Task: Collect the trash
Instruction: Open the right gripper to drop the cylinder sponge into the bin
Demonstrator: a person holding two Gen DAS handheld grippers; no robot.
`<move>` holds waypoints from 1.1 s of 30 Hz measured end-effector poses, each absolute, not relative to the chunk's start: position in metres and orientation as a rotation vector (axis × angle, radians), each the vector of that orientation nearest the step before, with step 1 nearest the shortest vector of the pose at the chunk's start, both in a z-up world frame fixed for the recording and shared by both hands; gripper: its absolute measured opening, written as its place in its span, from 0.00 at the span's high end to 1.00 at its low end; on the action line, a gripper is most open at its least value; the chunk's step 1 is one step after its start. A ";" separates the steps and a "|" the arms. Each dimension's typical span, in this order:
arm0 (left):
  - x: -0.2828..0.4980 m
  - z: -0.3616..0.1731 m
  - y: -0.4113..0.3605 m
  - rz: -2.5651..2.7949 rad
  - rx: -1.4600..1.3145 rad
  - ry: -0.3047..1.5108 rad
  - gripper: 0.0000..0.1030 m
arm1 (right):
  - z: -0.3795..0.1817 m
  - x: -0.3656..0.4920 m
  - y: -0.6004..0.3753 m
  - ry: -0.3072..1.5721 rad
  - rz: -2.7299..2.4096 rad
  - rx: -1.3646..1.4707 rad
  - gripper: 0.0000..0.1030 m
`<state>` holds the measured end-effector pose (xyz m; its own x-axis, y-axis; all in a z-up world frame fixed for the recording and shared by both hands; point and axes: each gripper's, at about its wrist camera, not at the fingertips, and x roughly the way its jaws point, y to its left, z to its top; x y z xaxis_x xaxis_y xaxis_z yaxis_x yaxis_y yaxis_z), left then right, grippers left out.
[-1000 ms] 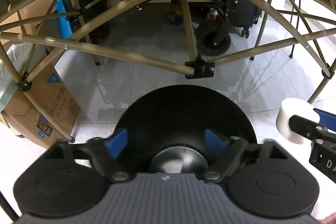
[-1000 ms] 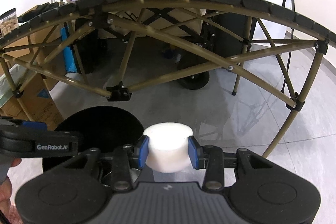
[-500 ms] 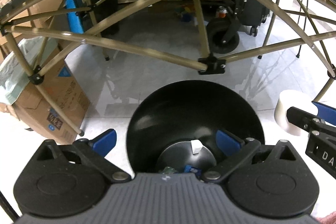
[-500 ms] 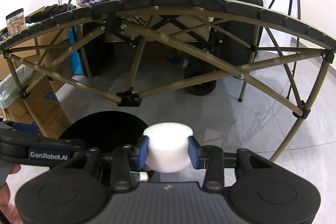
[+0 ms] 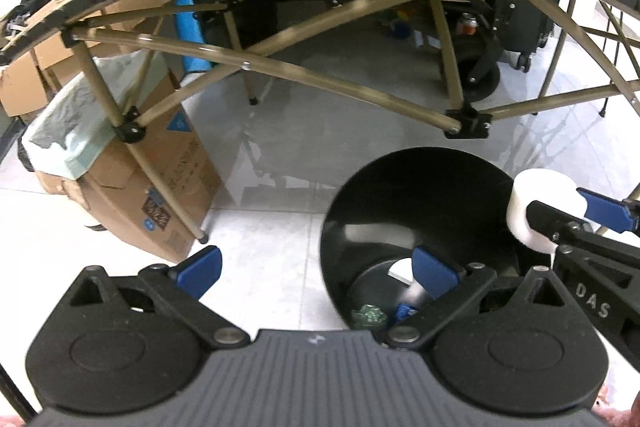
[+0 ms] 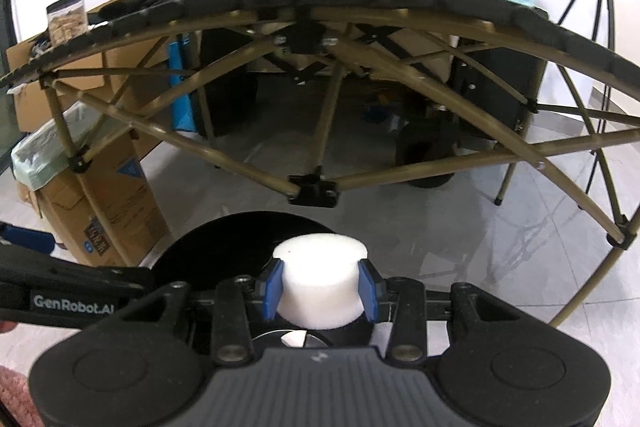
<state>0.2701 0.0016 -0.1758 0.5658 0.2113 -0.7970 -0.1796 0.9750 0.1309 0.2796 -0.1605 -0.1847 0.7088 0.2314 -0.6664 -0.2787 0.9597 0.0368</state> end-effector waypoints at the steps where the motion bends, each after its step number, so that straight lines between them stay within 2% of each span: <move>1: 0.270 -0.175 0.003 0.240 0.040 0.942 0.00 | -0.186 0.280 -0.159 0.733 0.287 -0.070 0.63; 10: 0.267 -0.173 0.014 0.282 0.033 0.962 0.00 | -0.195 0.289 -0.144 0.771 0.306 -0.066 0.62; 13: 0.266 -0.174 0.016 0.303 0.031 0.974 0.00 | -0.198 0.291 -0.142 0.784 0.317 -0.061 0.58; 16: 0.266 -0.175 0.019 0.313 0.026 0.981 0.00 | -0.201 0.293 -0.141 0.807 0.316 -0.059 0.51; 17: 0.266 -0.175 0.019 0.316 0.025 0.983 0.00 | -0.202 0.293 -0.141 0.814 0.311 -0.058 0.45; 19: 0.266 -0.175 0.019 0.320 0.023 0.986 0.00 | -0.204 0.294 -0.142 0.825 0.293 -0.067 0.26; 20: 0.267 -0.175 0.019 0.321 0.023 0.987 0.00 | -0.204 0.295 -0.142 0.832 0.283 -0.070 0.12; 23: 0.268 -0.177 0.019 0.330 0.025 0.992 0.00 | -0.204 0.296 -0.146 0.835 0.269 -0.067 0.09; 26: 0.268 -0.177 0.019 0.332 0.027 0.994 0.00 | -0.206 0.297 -0.148 0.847 0.252 -0.067 0.00; 33: 0.268 -0.177 0.019 0.330 0.027 0.993 0.00 | -0.208 0.297 -0.147 0.853 0.250 -0.075 0.00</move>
<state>0.2679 0.0186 -0.1769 0.5006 0.2851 -0.8174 -0.2604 0.9501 0.1719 0.2967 -0.1469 -0.2075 0.6304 0.1885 -0.7531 -0.2480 0.9681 0.0347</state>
